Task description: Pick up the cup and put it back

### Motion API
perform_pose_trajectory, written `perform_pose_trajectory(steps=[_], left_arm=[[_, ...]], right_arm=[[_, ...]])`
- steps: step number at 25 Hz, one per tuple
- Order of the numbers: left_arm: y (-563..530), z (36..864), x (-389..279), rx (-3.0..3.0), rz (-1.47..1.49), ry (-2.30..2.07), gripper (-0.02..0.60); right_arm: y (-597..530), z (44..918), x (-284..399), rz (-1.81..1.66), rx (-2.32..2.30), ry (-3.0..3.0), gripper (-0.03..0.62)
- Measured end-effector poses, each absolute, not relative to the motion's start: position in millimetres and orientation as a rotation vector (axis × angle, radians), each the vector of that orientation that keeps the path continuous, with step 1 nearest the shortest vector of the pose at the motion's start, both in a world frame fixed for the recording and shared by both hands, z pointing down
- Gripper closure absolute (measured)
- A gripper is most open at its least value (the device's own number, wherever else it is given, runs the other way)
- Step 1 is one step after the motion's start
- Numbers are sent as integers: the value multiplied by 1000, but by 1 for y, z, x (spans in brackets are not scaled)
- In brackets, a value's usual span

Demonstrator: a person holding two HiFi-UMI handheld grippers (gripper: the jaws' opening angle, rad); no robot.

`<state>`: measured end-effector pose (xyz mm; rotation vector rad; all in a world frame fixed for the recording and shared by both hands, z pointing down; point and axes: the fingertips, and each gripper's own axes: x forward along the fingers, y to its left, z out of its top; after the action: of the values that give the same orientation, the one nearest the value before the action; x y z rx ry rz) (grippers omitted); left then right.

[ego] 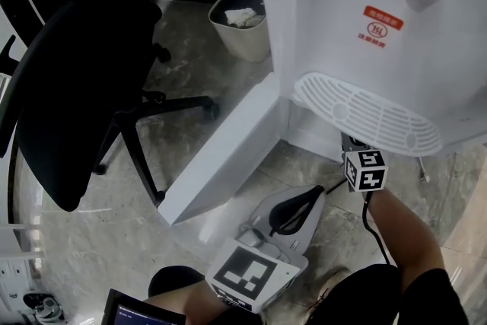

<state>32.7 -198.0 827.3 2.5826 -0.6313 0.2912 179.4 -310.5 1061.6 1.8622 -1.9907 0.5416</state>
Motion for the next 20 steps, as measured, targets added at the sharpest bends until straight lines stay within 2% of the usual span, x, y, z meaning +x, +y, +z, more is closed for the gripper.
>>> perform_pose_trajectory(steps=[2, 4, 6, 10, 14, 16, 20], left_arm=[[-196, 827, 33, 2595, 292, -618, 578], [-193, 828, 35, 2609, 299, -609, 578], [-192, 827, 36, 2615, 293, -594, 578], [-189, 823, 38, 2621, 276, -586, 578], [-187, 812, 33, 2544, 258, -643, 578], [-181, 802, 32, 2488, 256, -668, 578], [-145, 796, 26, 2478, 360, -733, 578]], right_arm=[[-309, 1069, 178, 613, 1847, -1984, 520], [-306, 1073, 178, 660, 1853, -1985, 443], [-304, 1069, 178, 650, 1868, -1993, 465], [-296, 1048, 176, 606, 1891, -2002, 444], [-270, 1015, 171, 634, 1880, -2034, 516], [-250, 993, 163, 672, 1826, -2049, 574], [-185, 931, 139, 797, 1683, -2048, 586]])
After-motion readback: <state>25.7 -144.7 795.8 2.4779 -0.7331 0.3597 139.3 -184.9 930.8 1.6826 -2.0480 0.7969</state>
